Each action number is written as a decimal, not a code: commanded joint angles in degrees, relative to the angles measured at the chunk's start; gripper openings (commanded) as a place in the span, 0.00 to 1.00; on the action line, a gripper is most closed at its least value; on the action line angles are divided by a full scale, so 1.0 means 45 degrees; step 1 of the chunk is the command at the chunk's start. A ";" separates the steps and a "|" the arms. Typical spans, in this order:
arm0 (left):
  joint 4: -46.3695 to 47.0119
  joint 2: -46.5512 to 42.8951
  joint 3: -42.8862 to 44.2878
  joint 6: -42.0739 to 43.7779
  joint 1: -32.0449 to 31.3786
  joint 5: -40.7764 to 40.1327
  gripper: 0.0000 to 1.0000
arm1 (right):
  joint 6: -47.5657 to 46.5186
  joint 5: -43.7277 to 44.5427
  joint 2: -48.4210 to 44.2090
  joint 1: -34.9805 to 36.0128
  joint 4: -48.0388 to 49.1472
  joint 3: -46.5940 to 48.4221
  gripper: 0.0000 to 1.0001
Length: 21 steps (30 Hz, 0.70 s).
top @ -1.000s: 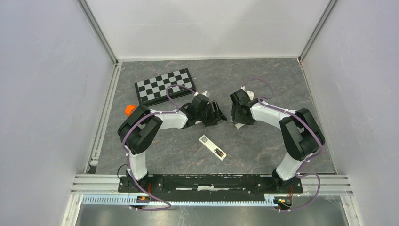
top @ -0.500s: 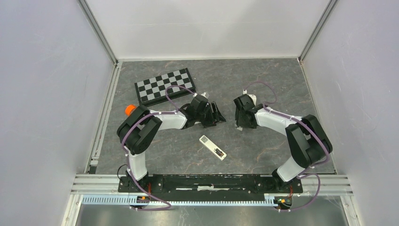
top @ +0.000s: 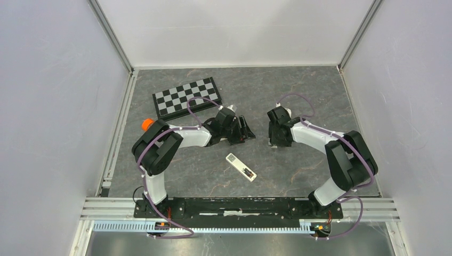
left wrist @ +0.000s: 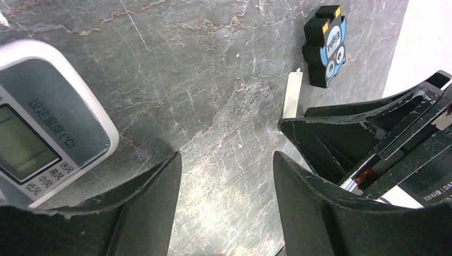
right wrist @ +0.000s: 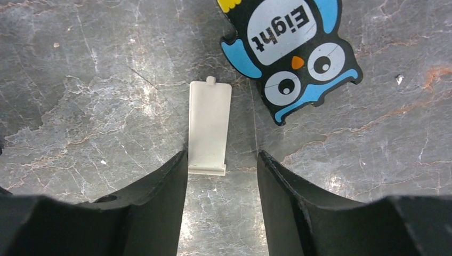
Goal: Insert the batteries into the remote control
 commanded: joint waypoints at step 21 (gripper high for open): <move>0.0833 -0.0258 -0.0058 0.0368 0.0114 0.0394 0.70 | -0.0639 -0.0922 0.0384 -0.0030 -0.2134 0.0267 0.33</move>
